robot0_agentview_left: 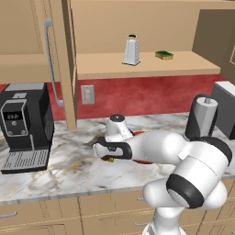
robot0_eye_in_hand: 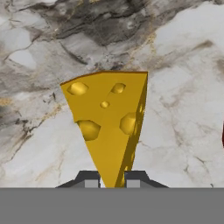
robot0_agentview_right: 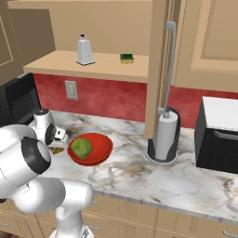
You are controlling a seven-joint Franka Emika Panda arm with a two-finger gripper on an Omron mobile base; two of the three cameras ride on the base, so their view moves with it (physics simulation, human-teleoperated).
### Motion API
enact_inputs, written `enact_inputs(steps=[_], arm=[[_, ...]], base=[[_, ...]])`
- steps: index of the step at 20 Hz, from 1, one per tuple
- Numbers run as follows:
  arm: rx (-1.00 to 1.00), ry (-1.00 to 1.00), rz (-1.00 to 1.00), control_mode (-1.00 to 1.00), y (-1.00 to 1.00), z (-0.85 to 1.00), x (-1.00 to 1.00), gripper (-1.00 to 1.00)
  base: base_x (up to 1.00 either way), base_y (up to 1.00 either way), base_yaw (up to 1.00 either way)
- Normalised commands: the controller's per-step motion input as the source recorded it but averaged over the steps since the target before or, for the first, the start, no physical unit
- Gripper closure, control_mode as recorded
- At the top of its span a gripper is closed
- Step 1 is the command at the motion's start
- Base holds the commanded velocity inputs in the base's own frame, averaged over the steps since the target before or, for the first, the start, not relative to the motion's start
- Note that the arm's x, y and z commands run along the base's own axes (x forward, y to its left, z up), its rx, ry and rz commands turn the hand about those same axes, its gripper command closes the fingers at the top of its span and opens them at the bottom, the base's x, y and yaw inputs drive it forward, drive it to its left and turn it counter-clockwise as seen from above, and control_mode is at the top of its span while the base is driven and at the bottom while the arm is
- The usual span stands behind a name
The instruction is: Pick the cheese from the fridge and the cheese grater from the cabinet and place them next to the salad bowl.
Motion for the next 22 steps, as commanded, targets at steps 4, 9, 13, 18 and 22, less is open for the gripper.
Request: enact_inputs(steps=[4,9,13,18,22], arm=[[-0.03,0.0,0.0,-1.0,0.0,-0.15,0.06,1.0],[-0.04,0.0,0.0,-1.0,0.0,-0.14,0.06,1.0],[-0.03,0.0,0.0,-1.0,0.0,-0.16,0.0,1.0],[-0.01,0.01,0.0,-1.0,-0.12,-0.08,-0.02,-1.0],[0.0,0.01,0.0,-1.0,-0.21,0.06,-0.07,-1.0]], base=[[0.0,0.0,0.0],[0.0,0.0,0.0],[0.0,0.0,0.0],[0.0,0.0,0.0],[0.0,0.0,0.0]])
